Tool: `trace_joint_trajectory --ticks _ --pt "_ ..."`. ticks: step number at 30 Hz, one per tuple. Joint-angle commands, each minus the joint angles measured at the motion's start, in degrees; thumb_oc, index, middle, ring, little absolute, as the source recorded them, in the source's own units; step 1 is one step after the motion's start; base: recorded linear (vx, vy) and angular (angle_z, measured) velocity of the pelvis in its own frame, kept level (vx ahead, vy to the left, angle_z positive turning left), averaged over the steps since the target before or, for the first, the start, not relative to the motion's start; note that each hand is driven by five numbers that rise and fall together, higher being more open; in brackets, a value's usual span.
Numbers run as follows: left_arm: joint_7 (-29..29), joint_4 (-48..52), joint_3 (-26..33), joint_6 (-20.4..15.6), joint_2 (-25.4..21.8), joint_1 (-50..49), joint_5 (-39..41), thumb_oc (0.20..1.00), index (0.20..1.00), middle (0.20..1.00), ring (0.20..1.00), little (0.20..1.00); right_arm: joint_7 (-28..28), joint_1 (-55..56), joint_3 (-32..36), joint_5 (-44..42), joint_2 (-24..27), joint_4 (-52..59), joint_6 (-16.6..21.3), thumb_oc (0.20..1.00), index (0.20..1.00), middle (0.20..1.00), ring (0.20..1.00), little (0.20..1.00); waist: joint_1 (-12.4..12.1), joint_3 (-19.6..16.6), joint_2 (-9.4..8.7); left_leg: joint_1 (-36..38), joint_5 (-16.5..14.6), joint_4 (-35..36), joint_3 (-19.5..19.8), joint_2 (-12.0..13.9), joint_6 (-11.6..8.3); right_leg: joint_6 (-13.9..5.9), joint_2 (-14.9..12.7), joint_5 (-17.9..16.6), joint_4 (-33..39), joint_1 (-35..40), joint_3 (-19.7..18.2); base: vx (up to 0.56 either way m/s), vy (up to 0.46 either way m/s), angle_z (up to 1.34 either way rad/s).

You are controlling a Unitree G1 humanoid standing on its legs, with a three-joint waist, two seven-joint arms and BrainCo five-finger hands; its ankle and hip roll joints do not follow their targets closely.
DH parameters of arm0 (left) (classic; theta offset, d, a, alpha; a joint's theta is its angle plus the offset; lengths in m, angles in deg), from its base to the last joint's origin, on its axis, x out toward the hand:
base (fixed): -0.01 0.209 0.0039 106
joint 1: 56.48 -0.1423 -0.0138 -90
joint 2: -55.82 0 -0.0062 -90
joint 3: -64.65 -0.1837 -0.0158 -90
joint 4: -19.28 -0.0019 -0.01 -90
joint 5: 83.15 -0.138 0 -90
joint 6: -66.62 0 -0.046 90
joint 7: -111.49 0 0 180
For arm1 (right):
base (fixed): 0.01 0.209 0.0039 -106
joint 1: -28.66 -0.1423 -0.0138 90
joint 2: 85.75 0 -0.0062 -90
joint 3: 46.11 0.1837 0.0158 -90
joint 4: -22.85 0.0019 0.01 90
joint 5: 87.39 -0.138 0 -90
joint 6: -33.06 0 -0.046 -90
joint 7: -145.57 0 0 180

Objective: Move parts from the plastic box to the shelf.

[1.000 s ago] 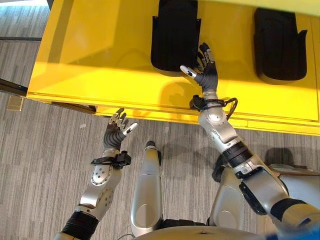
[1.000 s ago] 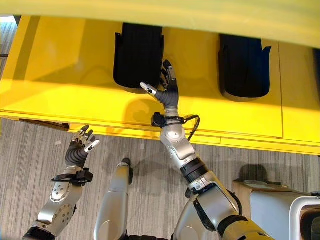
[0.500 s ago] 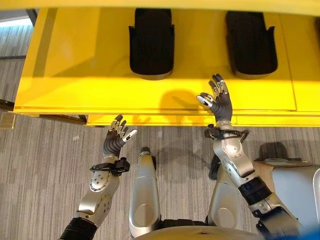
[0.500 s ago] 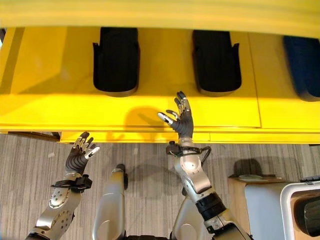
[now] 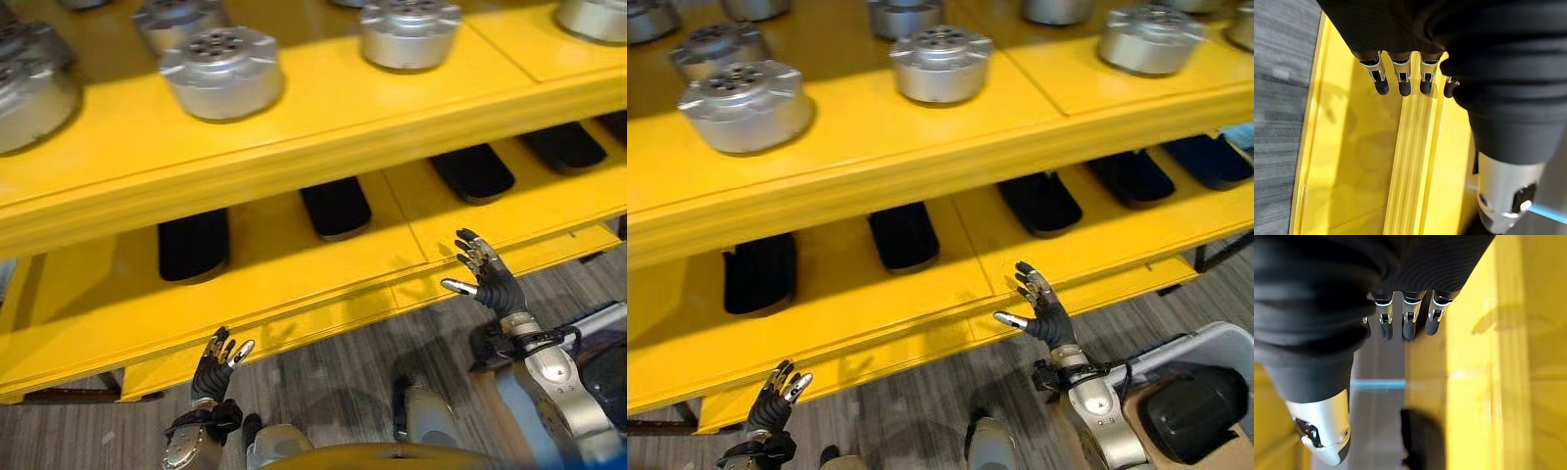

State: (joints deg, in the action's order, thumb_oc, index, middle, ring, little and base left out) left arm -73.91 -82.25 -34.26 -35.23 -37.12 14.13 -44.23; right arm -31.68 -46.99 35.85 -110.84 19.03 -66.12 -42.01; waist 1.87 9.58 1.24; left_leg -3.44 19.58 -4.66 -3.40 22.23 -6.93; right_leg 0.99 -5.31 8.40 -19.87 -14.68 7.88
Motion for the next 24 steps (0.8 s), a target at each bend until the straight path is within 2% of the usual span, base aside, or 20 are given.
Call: trace_joint_trajectory --ticks 1,2,3,4,5,6,7,8,9,10,13,15,19,22,24 --pt "4.11 7.59 1.98 -6.41 -0.23 9.13 -1.87 1.0 1.0 1.0 1.0 1.0 -1.05 -3.21 -0.03 0.13 -1.04 2.94 1.87 1.0 1.0 1.0 1.0 1.0 1.7 1.5 0.43 -1.79 -6.4 3.97 3.84 -9.34 0.57 -5.4 -2.09 -4.56 10.85 8.91 -1.35 0.15 -0.198 0.13" --pt "4.37 7.28 1.76 -6.4 0.17 9.08 -2.0 1.0 1.0 1.0 1.0 1.0 -1.41 -2.72 0.34 -0.22 -1.54 2.61 1.79 1.0 1.0 1.0 1.0 1.0 1.46 1.27 -0.23 -2.26 -10.5 3.72 4.51 -13.36 2.0 -5.44 -1.99 -5.47 12.96 9.94 -1.48 0.14 -0.219 -0.11" --pt "4.89 7.17 1.82 -6.29 0.54 8.53 -2.43 1.0 1.0 1.0 1.0 1.0 -1.88 -2.13 0.73 -0.62 -2.21 2.04 1.68 1.0 1.0 1.0 1.0 1.0 0.97 1.01 -0.74 -3.55 -14.09 3.02 6.89 -19.84 3.88 -5.07 -1.09 -6.73 14.45 10.51 -2.14 0.09 -0.157 -0.35" --pt "5.25 6.67 1.66 -6.23 0.81 7.97 -2.98 1.0 1.0 1.0 1.0 1.0 -2.41 -1.7 0.71 -1.33 -2.88 1.82 1.64 1.0 1.0 1.0 1.0 1.0 0.81 0.51 -0.78 -3.77 -14.93 3.47 7.66 -22.99 4.95 -5.02 -0.13 -7.43 15.57 10.67 -2.33 0.07 -0.1 -0.66" --pt "5.27 6.64 1.61 -6.27 0.8 7.89 -3.0 1.0 1.0 1.0 1.0 1.0 -2.46 -1.59 0.72 -1.37 -2.89 1.82 1.65 1.0 1.0 1.0 1.0 1.0 0.79 0.54 -0.85 -3.56 -15.14 3.41 7.63 -23.08 5.04 -5.09 -0.22 -7.35 15.76 10.99 -2.33 0.12 -0.075 -0.95" --pt "5.52 6.73 1.43 -5.71 0.71 6.75 -2.79 1.0 1.0 1.0 1.0 1.0 -3.07 -2.04 0.31 -2.79 -4.01 0.93 1.29 1.0 1.0 1.0 1.0 1.0 -0.64 -0.13 -1.03 -4.79 -13.99 5.1 12.86 -27.65 5.84 -4.9 1.86 -8.66 18.01 11.52 -4.08 0.1 -0.043 -1.03" --pt "5.54 6.79 1.44 -5.68 0.63 6.66 -2.76 1.0 1.0 1.0 1.0 1.0 -3.09 -1.99 0.29 -2.81 -4.07 0.92 1.29 1.0 1.0 1.0 1.0 1.0 -0.63 -0.07 -1.14 -4.54 -14.01 5.23 12.88 -27.71 5.87 -4.91 1.81 -8.61 18.18 11.8 -4.08 0.17 -0.05 -1.26" --pt "5.37 7.55 2.08 -5.5 -0.08 5.76 -3.98 1.0 1.0 1.0 1.0 1.0 -3.32 -4.85 -1.22 -2.79 -4.63 1.14 1.19 1.0 1.0 1.0 1.0 1.0 -3.03 -0.02 -1.83 -5.73 -13.59 3.98 22.88 -33.52 6.82 -4.71 4.11 -9.5 18.87 11.49 -8.33 0.09 -0.003 -1.38" --pt "5.35 7.63 2.18 -5.46 -0.14 5.67 -4.0 1.0 1.0 1.0 1.0 1.0 -3.3 -4.9 -1.31 -2.77 -4.7 1.13 1.17 1.0 1.0 1.0 1.0 1.0 -3.08 0.1 -1.97 -5.63 -13.86 3.73 22.75 -33.6 6.91 -4.73 4.06 -9.31 18.78 11.64 -8.46 0.11 0.019 -1.24" --pt "5.3 6.93 2.05 -5.78 -0.13 6.69 -4.05 1.0 1.0 1.0 1.0 1.0 -3.92 -6.51 -2.48 -2.62 -5.13 1.63 1.09 1.0 1.0 1.0 1.0 1.0 -2.43 -0.19 -2.17 -4.52 -13.93 5.14 20.72 -32.39 7.98 -4.67 5.56 -9.43 19.19 11.91 -10.91 0.04 0.066 -1.04" --pt "4.7 6.61 2.39 -5.83 -0.01 7.25 -3.67 1.0 1.0 1.0 1.0 1.0 -3.17 -6.98 -3.26 -4.54 -6.15 1.39 0.44 1.0 1.0 1.0 1.0 1.0 -1.91 -0.52 -2.83 -4.44 -15.07 3.93 17.73 -31.46 8.76 -4.57 5.42 -9.12 18.48 11.55 -11.95 0.06 0.108 -0.67" --pt "4.11 6.62 3.44 -5.79 0.52 6.19 -3.65 1.0 1.0 1.0 1.0 1.0 -3.59 -7.0 -4.12 -4.79 -6.83 1.11 -0.15 1.0 1.0 1.0 1.0 1.0 -2.01 -1.3 -3.34 -3.12 -15.75 4.77 16.49 -31.12 9.78 -4.68 5.81 -9.48 19.02 11.94 -13.71 0.12 0.065 -0.43" --pt "3.33 6.22 4.27 -5.78 0.88 5.71 -3.64 1.0 1.0 1.0 1.0 1.0 -3.93 -8.2 -5.52 -5.19 -7.59 0.25 -0.96 1.0 1.0 1.0 1.0 1.0 -2.47 -2.26 -3.9 -0.48 -16.45 6.47 13.19 -29.76 10.52 -5.35 6.28 -10.52 19.42 12.47 -16.85 0.09 0.041 -0.61" --pt "3.65 6.95 3.92 -5.56 1.34 4.84 -3.6 1.0 1.0 1.0 1.0 1.0 -3.86 -8.63 -5.83 -4.99 -8.6 0.1 -1.36 1.0 1.0 1.0 1.0 1.0 -1.81 -3.16 -3.46 2.44 -17.03 8.34 10.35 -29.27 11.15 -5.98 6.61 -10.37 18.05 12.64 -18.23 0.07 0.065 -0.7" --pt "3.18 6.28 3.32 -5.26 1.24 6.02 -3.87 1.0 1.0 1.0 1.0 1.0 -3.27 -10.39 -6.98 -4.49 -9.39 -0.36 -1.58 1.0 1.0 1.0 1.0 1.0 -1.0 -2.45 -2.57 2.89 -17.42 8.12 8.8 -29.28 11.72 -6.61 7.09 -10.03 13.58 9.88 -19.04 -0.03 0.088 -0.44"
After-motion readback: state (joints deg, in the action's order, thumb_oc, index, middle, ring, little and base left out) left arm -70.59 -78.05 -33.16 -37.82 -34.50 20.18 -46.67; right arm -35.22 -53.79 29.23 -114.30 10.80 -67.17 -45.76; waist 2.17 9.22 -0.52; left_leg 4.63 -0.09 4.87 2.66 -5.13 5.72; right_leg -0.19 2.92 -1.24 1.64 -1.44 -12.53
